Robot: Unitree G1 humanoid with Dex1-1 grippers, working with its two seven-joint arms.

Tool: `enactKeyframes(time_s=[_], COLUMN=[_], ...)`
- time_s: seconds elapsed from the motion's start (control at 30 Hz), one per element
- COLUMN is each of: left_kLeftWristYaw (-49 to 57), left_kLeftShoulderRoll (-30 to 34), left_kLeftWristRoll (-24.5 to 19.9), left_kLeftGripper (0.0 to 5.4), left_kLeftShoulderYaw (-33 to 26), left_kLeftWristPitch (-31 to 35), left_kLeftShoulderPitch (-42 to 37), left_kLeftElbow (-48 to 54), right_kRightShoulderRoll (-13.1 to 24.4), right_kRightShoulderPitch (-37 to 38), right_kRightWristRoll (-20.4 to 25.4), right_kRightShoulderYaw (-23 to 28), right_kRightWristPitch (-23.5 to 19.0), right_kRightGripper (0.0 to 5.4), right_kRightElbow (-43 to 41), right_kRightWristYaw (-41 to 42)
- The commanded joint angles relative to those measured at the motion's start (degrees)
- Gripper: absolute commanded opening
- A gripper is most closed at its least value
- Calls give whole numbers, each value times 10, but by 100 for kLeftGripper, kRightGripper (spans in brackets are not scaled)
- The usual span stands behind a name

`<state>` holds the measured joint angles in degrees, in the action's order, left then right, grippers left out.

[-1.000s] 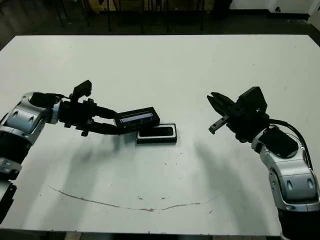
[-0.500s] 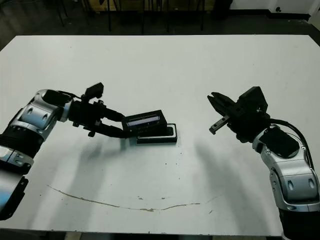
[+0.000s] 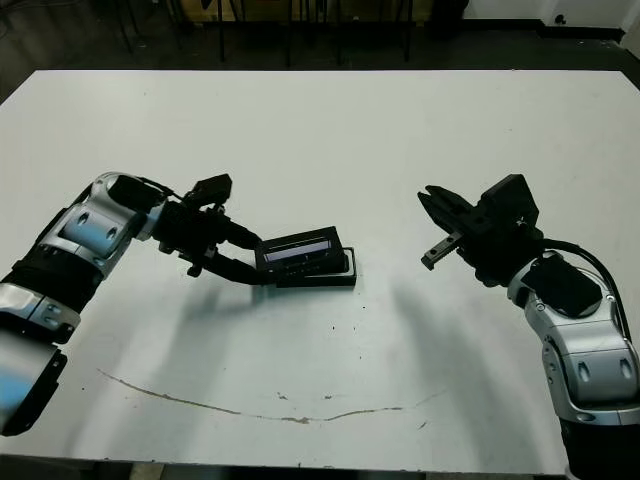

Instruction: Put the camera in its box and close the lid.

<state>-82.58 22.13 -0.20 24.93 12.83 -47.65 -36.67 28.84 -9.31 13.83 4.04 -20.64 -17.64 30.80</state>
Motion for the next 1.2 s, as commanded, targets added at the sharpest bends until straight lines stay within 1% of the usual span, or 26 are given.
enactKeyframes(time_s=[0.03, 0.17, 0.47, 0.63, 0.83, 1.0, 1.2], left_kLeftWristYaw=[1, 9, 31, 28, 15, 14, -1], left_kLeftShoulderRoll=[-19, -29, -54, -59, -71, -78, -71], left_kLeftWristRoll=[30, 59, 91, 99, 95, 104, 103], left_kLeftGripper=[239, 239, 238, 238, 238, 238, 238], left_kLeftShoulderYaw=[28, 46, 62, 65, 68, 74, 71], left_kLeftWristPitch=[-11, -23, -33, -50, -36, -24, -10], left_kLeftShoulderPitch=[0, -11, -31, -38, -50, -55, -57], left_kLeftElbow=[-30, -47, -94, -100, -90, -71, -32], right_kRightShoulderRoll=[6, 7, 9, 11, 10, 8, 8], right_kRightShoulderPitch=[13, 15, 20, 20, 18, 20, 24], right_kRightWristRoll=[0, 1, 1, -2, -2, -1, -1], right_kRightShoulderYaw=[4, 5, 7, 6, 4, 6, 5], right_kRightWristPitch=[-1, -9, -15, -19, -26, -24, -33], right_kRightGripper=[0, 0, 0, 0, 0, 0, 0], right_kRightElbow=[4, 0, -10, -14, -18, -20, -28], right_kRightWristYaw=[5, 2, 0, 0, -2, -2, -8])
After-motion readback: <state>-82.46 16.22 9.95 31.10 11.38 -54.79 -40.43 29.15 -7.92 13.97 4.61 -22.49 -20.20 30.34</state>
